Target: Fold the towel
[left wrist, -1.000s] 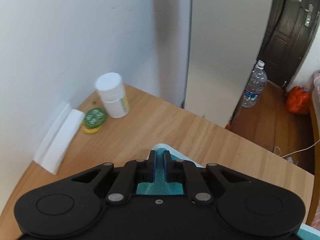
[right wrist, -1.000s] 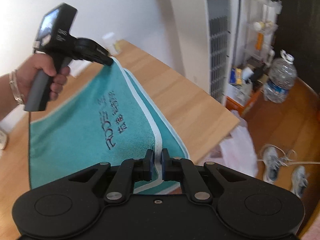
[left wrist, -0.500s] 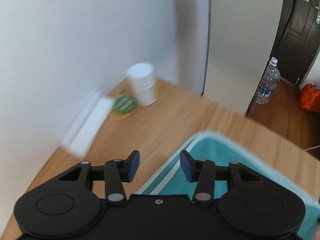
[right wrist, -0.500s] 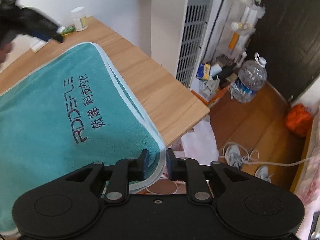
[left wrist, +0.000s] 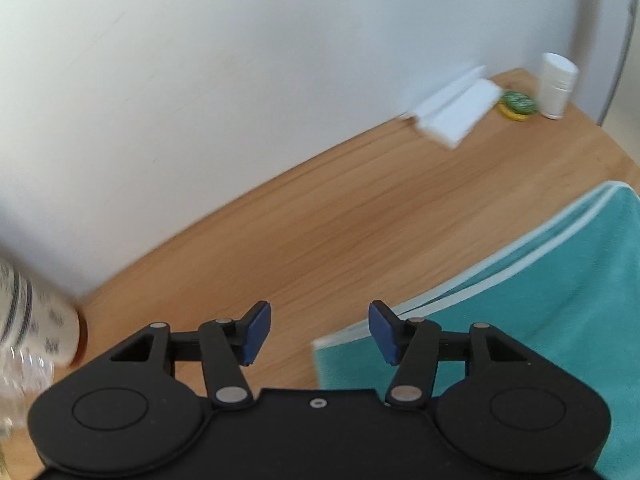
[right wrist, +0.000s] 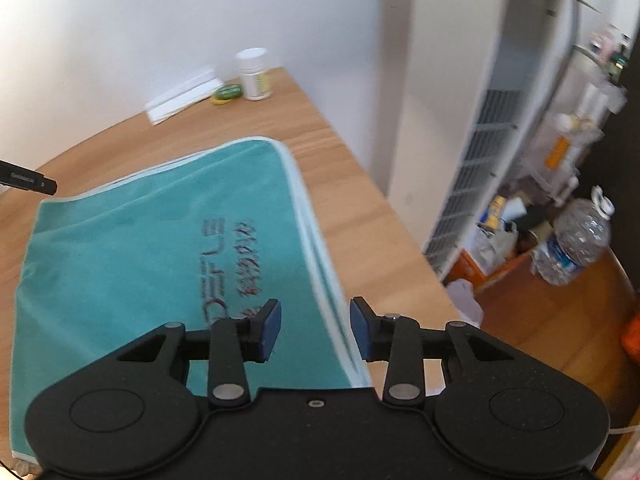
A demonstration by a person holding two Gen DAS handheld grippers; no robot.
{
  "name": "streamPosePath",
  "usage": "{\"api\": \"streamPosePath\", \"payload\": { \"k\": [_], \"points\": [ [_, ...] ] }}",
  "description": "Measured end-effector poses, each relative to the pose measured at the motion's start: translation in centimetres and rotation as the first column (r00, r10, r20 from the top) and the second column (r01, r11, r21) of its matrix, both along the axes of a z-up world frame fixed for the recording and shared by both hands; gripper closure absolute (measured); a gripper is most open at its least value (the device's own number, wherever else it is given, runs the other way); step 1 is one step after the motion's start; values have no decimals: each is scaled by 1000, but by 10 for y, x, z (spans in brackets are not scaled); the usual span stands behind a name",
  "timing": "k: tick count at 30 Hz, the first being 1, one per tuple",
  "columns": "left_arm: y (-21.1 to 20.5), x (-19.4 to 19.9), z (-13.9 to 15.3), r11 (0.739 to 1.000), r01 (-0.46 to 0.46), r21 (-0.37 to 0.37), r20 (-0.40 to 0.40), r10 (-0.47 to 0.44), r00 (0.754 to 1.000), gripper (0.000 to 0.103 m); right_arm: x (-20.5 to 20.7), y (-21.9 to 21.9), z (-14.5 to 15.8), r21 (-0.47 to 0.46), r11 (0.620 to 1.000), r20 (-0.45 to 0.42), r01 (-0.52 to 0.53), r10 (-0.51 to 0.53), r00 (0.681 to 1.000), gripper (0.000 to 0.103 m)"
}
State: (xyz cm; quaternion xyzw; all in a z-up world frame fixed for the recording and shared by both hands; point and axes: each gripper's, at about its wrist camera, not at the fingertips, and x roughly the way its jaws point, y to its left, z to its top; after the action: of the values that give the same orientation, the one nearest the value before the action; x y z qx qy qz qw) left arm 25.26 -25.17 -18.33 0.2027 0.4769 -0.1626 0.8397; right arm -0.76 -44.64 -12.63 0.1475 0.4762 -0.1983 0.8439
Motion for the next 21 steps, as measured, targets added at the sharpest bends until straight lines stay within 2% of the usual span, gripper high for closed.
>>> {"api": "streamPosePath", "payload": {
  "k": [3, 6, 8, 11, 14, 16, 17, 18, 21],
  "points": [
    [12, 4, -5, 1000, 0, -28, -27, -1, 1000, 39, 6, 2, -6, 39, 999, -11, -21, 22, 1000, 61],
    [19, 6, -8, 998, 40, -51, -47, -42, 998, 33, 6, 2, -8, 60, 998, -26, -35, 37, 999, 61],
    [22, 5, -9, 997, 63, -49, -53, -66, 996, 33, 2, -2, -9, 68, 997, -32, -31, 33, 999, 61],
    [26, 4, -9, 992, 91, -88, -89, -99, 991, 32, -2, -10, -12, 91, 996, -52, -3, 8, 999, 61],
    [19, 3, -16, 987, 143, -75, -98, -150, 984, 33, -5, -15, -15, 102, 995, -67, 5, 1, 998, 61],
    [14, 3, -18, 981, 171, -93, -87, -179, 980, 53, -6, -15, -16, 89, 996, -76, -1, 8, 997, 61],
    [11, 4, -17, 977, 179, -116, -83, -189, 978, 74, -5, -16, -18, 87, 996, -80, -5, 12, 997, 61],
    [8, 5, -17, 978, 174, -116, -80, -183, 980, 80, -5, -17, -19, 85, 996, -83, -9, 16, 996, 61],
    [-4, 1, -19, 979, 188, -75, -32, -191, 981, 89, 2, -19, -24, 81, 996, -98, -22, 30, 995, 62]
  ]
}}
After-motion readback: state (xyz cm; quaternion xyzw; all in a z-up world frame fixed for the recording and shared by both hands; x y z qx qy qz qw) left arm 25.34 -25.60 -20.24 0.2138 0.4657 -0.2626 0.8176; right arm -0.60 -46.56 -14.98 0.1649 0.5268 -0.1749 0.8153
